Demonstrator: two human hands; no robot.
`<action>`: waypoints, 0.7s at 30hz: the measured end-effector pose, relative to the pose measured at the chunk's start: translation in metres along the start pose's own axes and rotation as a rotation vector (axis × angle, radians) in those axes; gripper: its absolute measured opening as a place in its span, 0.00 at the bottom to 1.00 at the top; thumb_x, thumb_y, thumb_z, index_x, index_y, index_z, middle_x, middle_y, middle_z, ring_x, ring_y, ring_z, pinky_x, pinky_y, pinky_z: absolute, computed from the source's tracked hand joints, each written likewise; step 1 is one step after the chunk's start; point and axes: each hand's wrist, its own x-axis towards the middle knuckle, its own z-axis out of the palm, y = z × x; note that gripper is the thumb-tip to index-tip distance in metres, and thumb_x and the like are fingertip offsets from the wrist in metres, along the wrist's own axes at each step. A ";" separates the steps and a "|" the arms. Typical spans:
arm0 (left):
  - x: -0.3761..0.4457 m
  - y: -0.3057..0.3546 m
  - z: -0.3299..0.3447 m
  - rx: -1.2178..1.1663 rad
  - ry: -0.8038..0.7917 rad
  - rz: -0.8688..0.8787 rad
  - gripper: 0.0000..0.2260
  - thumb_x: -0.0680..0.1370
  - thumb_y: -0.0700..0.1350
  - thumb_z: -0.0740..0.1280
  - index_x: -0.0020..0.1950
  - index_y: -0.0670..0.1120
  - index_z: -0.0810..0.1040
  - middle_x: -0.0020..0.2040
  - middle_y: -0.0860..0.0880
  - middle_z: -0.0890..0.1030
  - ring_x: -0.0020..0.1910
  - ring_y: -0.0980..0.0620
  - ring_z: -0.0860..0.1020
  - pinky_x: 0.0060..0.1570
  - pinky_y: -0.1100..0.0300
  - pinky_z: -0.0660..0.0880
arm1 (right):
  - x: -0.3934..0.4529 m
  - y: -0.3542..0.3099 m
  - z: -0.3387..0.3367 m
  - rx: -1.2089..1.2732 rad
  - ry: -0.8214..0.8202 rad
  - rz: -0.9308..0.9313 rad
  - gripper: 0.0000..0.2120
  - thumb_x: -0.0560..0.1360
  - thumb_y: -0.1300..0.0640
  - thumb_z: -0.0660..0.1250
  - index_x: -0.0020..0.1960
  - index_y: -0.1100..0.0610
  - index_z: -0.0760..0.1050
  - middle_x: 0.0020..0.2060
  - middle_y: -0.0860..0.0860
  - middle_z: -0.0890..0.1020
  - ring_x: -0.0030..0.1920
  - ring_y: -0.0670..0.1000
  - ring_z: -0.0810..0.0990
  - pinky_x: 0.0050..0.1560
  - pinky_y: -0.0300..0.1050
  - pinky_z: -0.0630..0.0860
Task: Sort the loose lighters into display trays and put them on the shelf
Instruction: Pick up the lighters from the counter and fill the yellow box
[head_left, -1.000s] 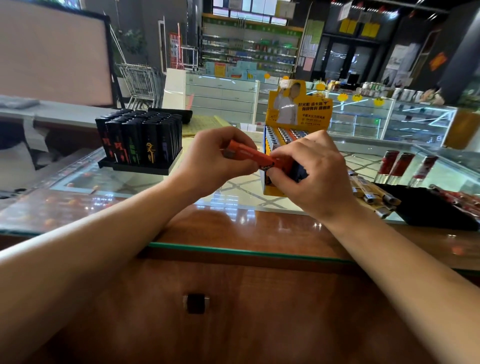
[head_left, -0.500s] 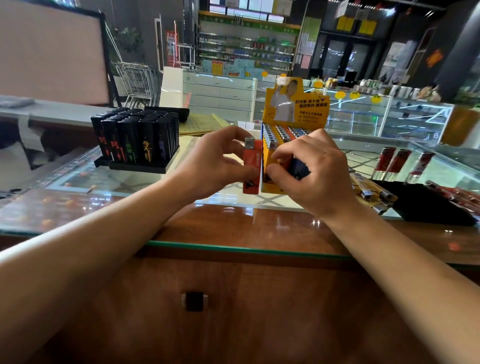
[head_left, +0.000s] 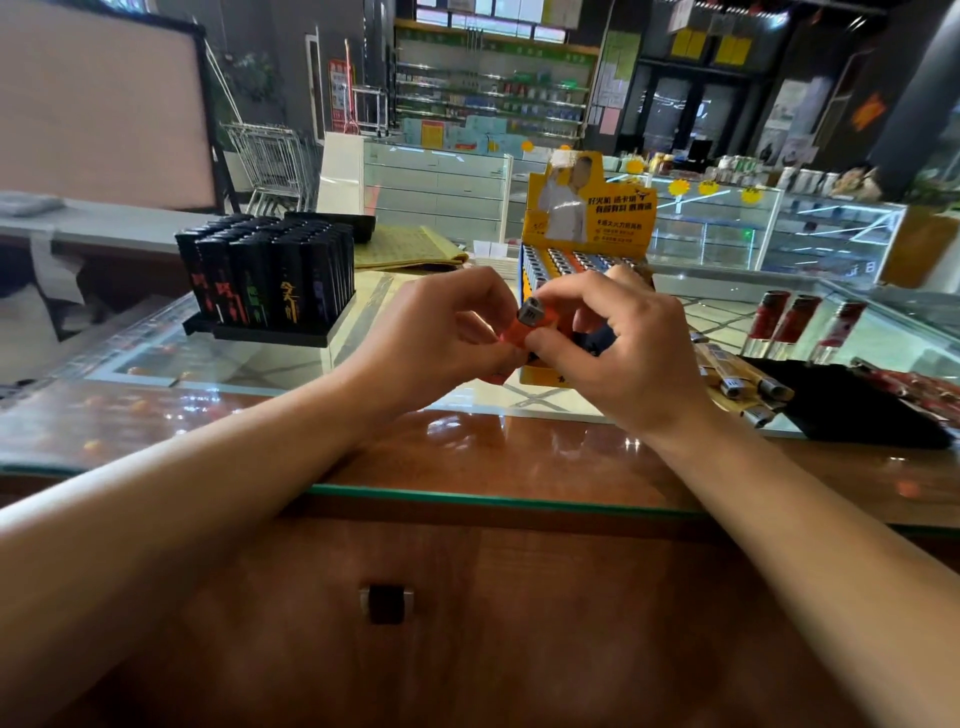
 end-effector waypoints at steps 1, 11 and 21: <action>0.000 0.000 0.001 0.033 0.001 0.013 0.11 0.70 0.39 0.78 0.44 0.47 0.78 0.37 0.52 0.83 0.36 0.54 0.84 0.41 0.53 0.83 | 0.000 -0.001 -0.001 -0.001 0.002 -0.007 0.13 0.71 0.50 0.73 0.54 0.53 0.82 0.36 0.48 0.73 0.35 0.49 0.75 0.37 0.28 0.68; 0.001 -0.002 0.002 0.432 0.154 0.167 0.17 0.74 0.45 0.74 0.63 0.48 0.80 0.57 0.56 0.81 0.47 0.67 0.75 0.49 0.82 0.66 | -0.001 0.015 -0.027 0.056 0.138 0.060 0.08 0.73 0.56 0.71 0.52 0.52 0.79 0.37 0.51 0.81 0.35 0.51 0.78 0.35 0.46 0.75; 0.008 -0.010 0.010 0.745 -0.002 0.231 0.33 0.75 0.59 0.65 0.77 0.46 0.66 0.76 0.45 0.67 0.76 0.44 0.63 0.74 0.46 0.62 | 0.009 0.031 -0.025 -0.169 0.037 0.028 0.11 0.74 0.54 0.71 0.56 0.55 0.80 0.41 0.47 0.75 0.40 0.52 0.76 0.39 0.40 0.70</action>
